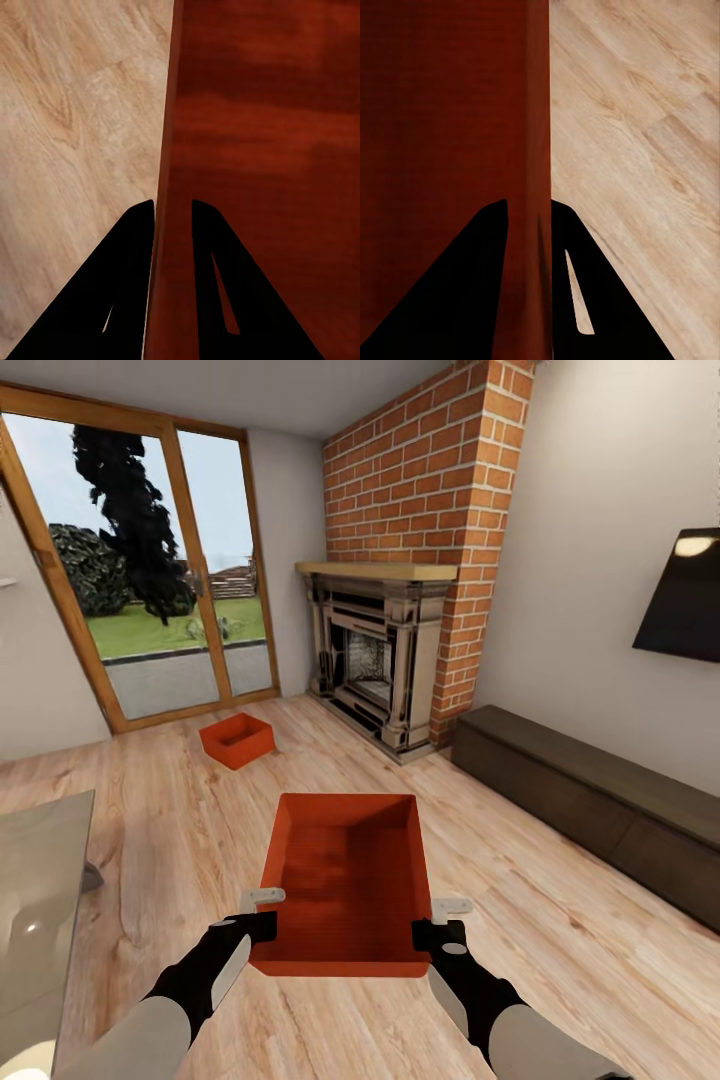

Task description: Move the two storage containers from the living room to the garage. In the garage, place one container on the floor and stack the other container on top of it (either order is fine).

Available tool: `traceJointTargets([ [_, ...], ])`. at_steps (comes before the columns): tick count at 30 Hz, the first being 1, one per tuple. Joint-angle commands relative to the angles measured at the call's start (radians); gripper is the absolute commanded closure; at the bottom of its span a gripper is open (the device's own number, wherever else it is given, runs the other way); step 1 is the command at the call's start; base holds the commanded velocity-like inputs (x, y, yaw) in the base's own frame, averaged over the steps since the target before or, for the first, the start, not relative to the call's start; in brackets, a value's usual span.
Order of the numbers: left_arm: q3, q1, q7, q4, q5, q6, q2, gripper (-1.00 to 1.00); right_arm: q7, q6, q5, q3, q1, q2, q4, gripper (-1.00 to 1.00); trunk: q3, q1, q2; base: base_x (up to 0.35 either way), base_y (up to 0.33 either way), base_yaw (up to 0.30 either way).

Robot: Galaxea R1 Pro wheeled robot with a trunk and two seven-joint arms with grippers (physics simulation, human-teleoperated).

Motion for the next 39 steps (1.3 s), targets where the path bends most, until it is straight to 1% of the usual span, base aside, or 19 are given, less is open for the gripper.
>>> traceJointTargets([
  [1,0.001,-0.001,0.024,-0.002,-0.012,0.008,0.002,1.0,-0.061,0.0,0.003,-0.002,-0.001,-0.003,-0.002,1.0,0.001,0.0,-0.001,0.0,0.0,0.0],
  [39,0.002,-0.001,0.024,0.0,-0.012,0.008,0.002,1.0,-0.06,0.0,0.003,-0.003,-0.001,-0.003,-0.002,1.0,0.06,0.0,-0.001,0.0,0.0,0.0],
])
